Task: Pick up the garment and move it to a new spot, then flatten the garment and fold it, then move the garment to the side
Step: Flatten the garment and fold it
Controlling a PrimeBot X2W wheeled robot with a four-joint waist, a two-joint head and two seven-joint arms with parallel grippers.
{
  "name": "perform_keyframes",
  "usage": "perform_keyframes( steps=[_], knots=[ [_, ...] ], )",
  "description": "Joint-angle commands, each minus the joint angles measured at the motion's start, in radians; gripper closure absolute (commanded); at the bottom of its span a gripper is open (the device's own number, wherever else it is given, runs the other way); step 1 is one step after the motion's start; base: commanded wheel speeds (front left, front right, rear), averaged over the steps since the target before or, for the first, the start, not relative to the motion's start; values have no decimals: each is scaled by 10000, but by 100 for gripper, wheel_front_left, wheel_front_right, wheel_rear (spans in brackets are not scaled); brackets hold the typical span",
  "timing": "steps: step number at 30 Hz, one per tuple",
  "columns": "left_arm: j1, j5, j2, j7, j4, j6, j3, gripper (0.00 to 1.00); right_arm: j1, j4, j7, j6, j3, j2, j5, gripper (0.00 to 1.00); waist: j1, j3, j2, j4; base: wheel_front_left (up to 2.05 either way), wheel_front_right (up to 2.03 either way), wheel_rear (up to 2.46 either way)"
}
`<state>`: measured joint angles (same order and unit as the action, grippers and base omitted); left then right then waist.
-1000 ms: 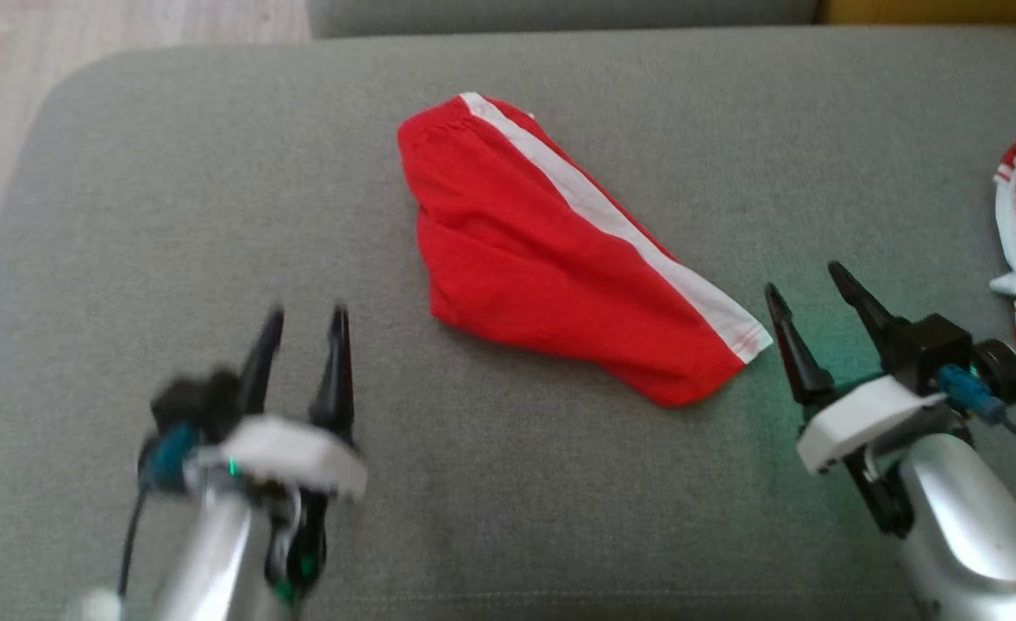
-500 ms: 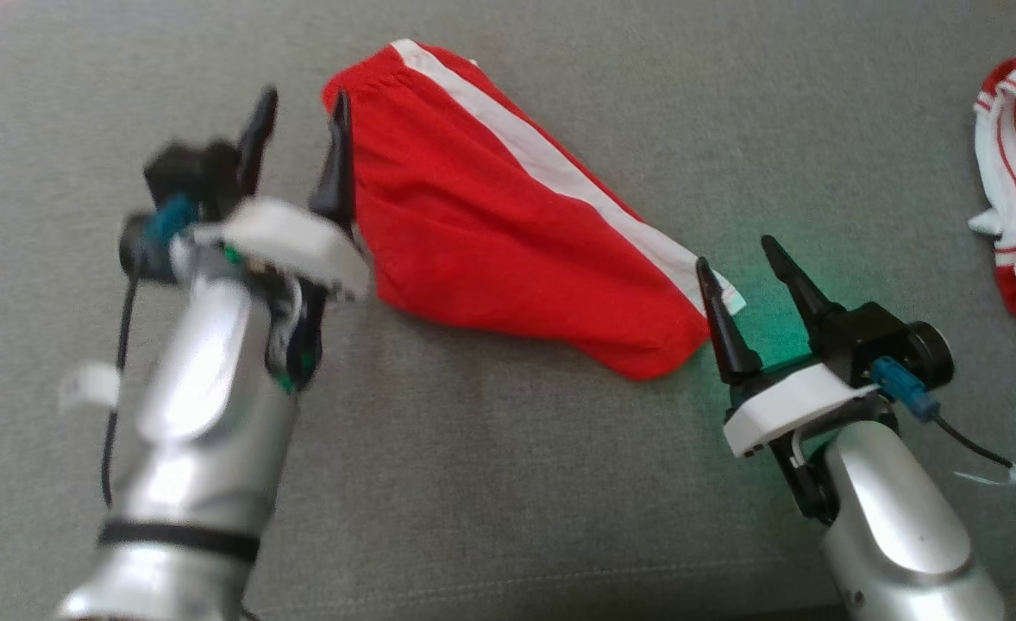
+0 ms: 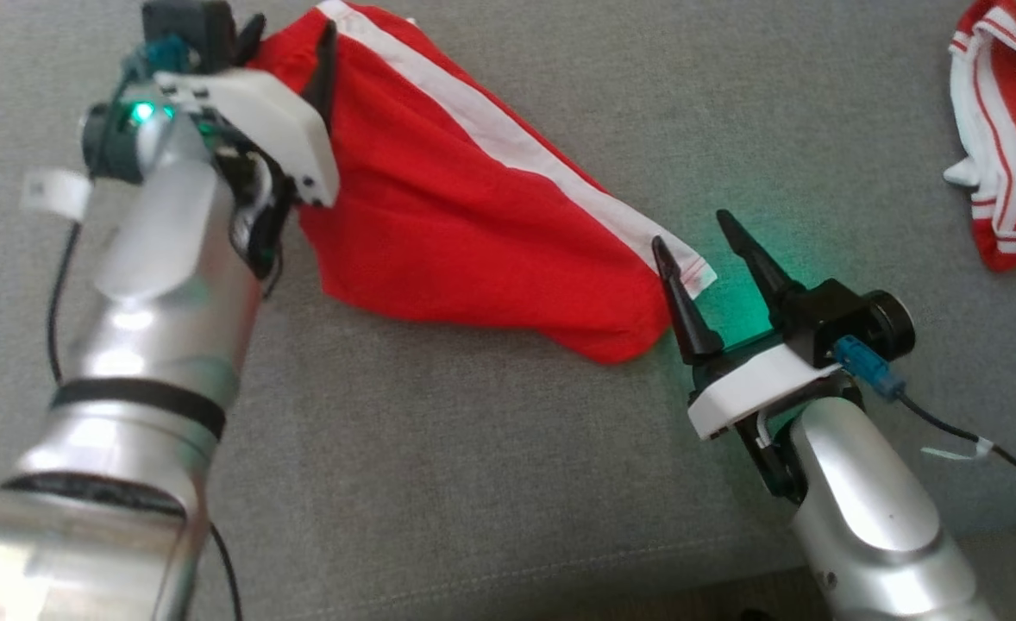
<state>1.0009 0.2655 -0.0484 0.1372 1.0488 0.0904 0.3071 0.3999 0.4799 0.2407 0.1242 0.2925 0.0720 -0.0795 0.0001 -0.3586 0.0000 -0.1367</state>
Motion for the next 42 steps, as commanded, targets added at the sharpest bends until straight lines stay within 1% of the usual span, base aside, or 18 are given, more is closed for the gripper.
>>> perform_keyframes(
  steps=[1,3,5,8,13,14,15,16,17,21,26,29,35,36,37,42],
  knots=[
    [753,-48,-458,-198,55,145,-81,0,173,-231,144,65,289,-179,-75,0,-1,-108,0,-131,0,0,0],
    [902,-44,-480,-323,218,200,-7,0,182,-226,151,65,321,-187,-89,0,-1,-126,0,-149,0,0,0],
    [1226,113,-476,-717,661,323,138,0,189,-196,170,65,389,-202,-147,0,-1,-155,0,-199,0,0,0],
    [1332,344,-414,-1119,1000,382,316,0,200,-147,183,65,428,-209,-196,0,-1,-152,0,-219,0,0,0],
    [1170,928,-260,-1573,1105,398,827,0,225,-77,196,65,417,-214,-255,0,-1,-119,0,-166,0,0,0],
    [1117,1050,-245,-1615,1063,399,957,12,239,-77,198,65,418,-215,-271,0,-1,-120,0,-143,0,0,0],
    [1059,1183,-234,-1626,1010,399,1072,55,249,-78,200,65,406,-215,-281,0,-1,-114,0,-110,0,0,0],
    [991,1290,-224,-1603,946,400,1206,88,252,-76,201,65,379,-215,-287,0,-1,-98,0,-63,0,0,0],
    [907,1387,-215,-1567,882,400,1351,100,256,-76,202,65,344,-215,-290,0,-1,-76,0,-11,0,0,0],
    [489,1638,-239,-1230,677,401,1986,100,205,-9,206,65,118,-216,-247,0,-1,156,0,254,0,0,0],
    [89,2020,-354,-897,627,401,2443,100,81,54,208,65,-137,-217,-237,0,-1,490,0,575,0,0,0],
    [-89,2187,-322,-605,647,402,2602,100,-1,74,208,65,-252,-217,-243,0,-1,659,0,722,0,0,0],
    [-209,2524,-271,28,925,312,2426,100,-125,77,209,65,-282,-217,-342,0,-1,964,0,776,0,0,0],
    [-183,2534,-263,173,948,261,2411,84,-149,82,209,65,-282,-217,-355,0,-1,994,0,768,0,0,0],
    [-163,2550,-257,256,999,232,2399,0,-169,88,209,65,-269,-217,-370,0,-1,1022,0,746,0,0,0],
    [52,2686,-276,415,1304,93,2290,0,-156,142,209,65,-120,-217,-443,0,-1,968,0,507,0,0,0]
  ],
)
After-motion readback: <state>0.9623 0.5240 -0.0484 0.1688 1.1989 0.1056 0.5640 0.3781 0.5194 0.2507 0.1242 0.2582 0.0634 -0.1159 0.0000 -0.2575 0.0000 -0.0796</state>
